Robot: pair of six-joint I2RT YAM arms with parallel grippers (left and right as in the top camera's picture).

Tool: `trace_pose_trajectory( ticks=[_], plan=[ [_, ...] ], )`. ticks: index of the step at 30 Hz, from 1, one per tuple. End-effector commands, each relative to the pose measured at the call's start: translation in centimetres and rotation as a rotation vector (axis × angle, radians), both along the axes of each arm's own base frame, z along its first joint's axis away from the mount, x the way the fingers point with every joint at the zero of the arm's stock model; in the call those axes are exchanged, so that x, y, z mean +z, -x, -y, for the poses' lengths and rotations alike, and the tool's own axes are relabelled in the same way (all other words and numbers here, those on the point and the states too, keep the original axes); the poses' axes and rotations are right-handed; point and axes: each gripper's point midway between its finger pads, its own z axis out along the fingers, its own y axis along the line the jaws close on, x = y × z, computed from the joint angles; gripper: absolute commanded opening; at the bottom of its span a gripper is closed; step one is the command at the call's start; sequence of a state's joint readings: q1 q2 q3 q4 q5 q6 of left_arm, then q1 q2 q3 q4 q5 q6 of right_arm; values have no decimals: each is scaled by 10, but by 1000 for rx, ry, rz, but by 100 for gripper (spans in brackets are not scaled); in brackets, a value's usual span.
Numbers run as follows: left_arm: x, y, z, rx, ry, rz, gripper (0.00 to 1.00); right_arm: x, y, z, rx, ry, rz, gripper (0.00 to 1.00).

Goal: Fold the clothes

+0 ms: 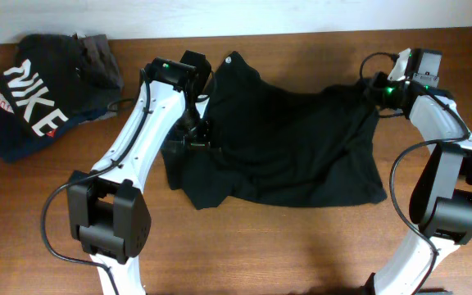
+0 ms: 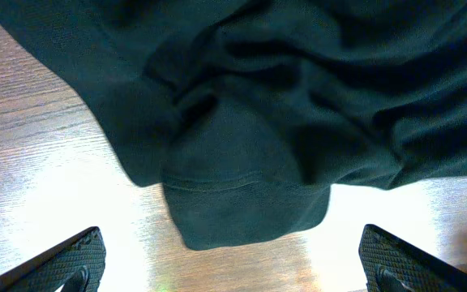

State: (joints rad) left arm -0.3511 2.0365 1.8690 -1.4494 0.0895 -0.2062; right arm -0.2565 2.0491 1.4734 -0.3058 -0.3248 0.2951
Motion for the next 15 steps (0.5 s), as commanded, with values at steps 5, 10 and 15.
trace_pose_trajectory(
  ticks=[5, 10, 15],
  plan=[
    [1, -5, 0, 8, 2, 28, 99, 17, -27, 32, -119, 131, 108, 13],
    [1, -9, 1, 7, 8, 45, 99, 26, -20, 41, -133, 117, 47, 99],
    [1, -9, 1, 8, 8, 42, 99, 71, -1, 51, -155, 93, -67, 99]
  ],
)
